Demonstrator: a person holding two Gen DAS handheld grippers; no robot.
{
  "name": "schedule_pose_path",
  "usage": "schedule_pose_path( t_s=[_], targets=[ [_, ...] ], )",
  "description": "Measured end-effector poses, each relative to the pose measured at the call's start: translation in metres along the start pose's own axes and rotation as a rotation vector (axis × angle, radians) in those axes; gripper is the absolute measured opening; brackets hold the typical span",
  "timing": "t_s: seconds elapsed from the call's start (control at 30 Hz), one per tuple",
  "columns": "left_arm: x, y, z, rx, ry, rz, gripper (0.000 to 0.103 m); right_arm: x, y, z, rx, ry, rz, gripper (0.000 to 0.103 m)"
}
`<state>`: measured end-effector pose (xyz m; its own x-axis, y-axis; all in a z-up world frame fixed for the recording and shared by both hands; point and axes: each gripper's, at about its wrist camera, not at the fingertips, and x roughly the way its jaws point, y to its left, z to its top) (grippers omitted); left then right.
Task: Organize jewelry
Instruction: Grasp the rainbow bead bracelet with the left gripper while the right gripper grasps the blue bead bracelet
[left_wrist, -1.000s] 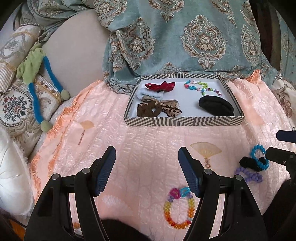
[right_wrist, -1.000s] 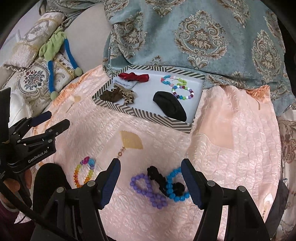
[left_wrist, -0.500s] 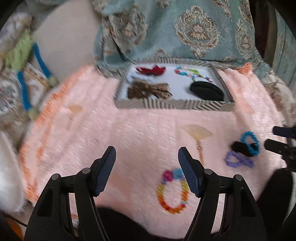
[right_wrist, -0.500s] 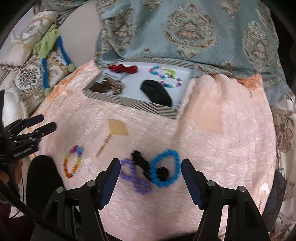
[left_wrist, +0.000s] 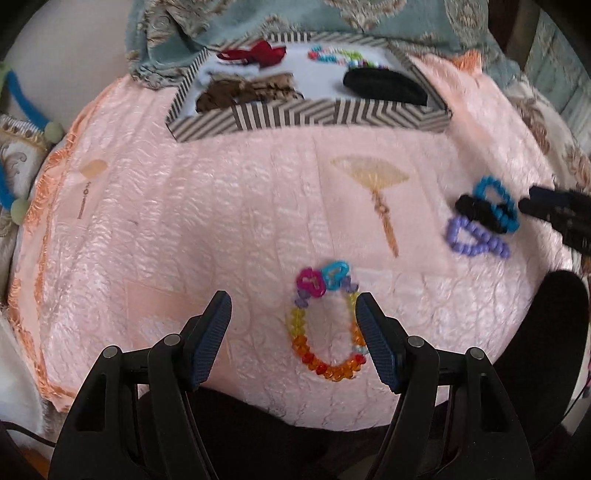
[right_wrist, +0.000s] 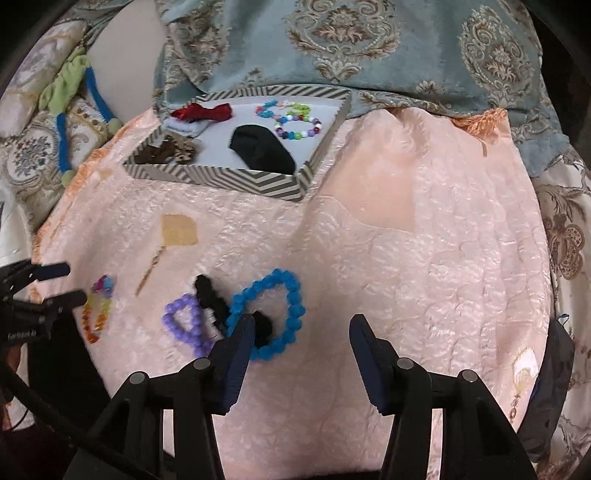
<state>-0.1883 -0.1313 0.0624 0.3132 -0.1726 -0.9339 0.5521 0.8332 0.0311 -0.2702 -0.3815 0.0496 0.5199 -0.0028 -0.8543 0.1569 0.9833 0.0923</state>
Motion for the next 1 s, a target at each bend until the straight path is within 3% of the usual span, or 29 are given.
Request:
schedule_pose_path(
  t_s=[0.13,0.3,0.4,0.47,0.53,0.6,0.7,1.0],
  targets=[
    [0.009,0.005,-0.001,-0.015,0.031,-0.001,0.070,0.015,-0.002,0.008,0.008,0.009,0.017,0.052],
    [0.025,0.008,0.000,-0.004,0.084,-0.016,0.070,0.037,0.000,0.016,-0.015,0.048,0.030,0.018],
    [0.035,0.009,0.000,0.000,0.093,-0.020,0.070,0.035,0.002,0.020,-0.026,0.028,0.040,0.010],
    [0.034,0.011,0.001,-0.009,0.073,-0.038,0.061,0.027,0.003,0.022,-0.044,-0.006,0.039,0.009],
    [0.034,0.013,0.004,-0.009,0.060,-0.041,0.034,0.019,0.003,0.024,-0.046,-0.028,0.040,0.008],
    [0.033,0.014,0.007,-0.009,0.060,-0.057,0.015,0.010,0.001,0.026,-0.040,-0.048,0.046,0.008],
    [0.027,0.012,0.009,-0.004,0.036,-0.054,0.009,-0.004,-0.001,0.030,-0.028,-0.080,0.060,0.008],
    [-0.025,0.013,0.034,-0.014,-0.095,-0.070,0.009,-0.040,0.003,0.042,-0.017,-0.166,0.091,0.008]
  ],
)
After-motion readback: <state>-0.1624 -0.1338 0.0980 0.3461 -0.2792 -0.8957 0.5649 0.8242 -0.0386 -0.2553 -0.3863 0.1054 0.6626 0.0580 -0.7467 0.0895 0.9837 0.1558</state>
